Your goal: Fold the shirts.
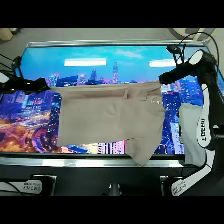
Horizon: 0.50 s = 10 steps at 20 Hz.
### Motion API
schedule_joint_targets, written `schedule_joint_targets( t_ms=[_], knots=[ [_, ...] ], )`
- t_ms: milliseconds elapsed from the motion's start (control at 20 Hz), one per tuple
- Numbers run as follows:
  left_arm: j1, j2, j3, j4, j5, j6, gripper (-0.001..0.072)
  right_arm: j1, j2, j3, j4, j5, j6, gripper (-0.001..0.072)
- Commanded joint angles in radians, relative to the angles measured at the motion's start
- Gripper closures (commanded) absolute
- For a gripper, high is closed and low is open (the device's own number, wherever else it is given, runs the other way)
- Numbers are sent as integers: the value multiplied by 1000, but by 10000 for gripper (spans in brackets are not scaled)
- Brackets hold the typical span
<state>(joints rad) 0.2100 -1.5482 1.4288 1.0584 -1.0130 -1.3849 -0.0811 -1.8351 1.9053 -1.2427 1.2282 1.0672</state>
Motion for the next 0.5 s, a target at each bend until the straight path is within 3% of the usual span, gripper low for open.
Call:
schedule_joint_targets(
  t_ms=[0, 200, 300, 450],
  knots=[
    [-60, -80, 6, -7, 125, 2, 685, 8, -58, -1, 9, -154, 13, 695],
    [-51, -56, 7, 27, 37, 7, 685, 6, -19, 4, -48, 33, -80, 695],
    [-41, -48, 6, 104, -137, 8, 686, 6, 11, 4, -130, 231, -98, 695],
    [-52, -54, -26, 147, -318, 8, 685, 6, 15, -19, -182, 385, -57, 695]
  ],
)
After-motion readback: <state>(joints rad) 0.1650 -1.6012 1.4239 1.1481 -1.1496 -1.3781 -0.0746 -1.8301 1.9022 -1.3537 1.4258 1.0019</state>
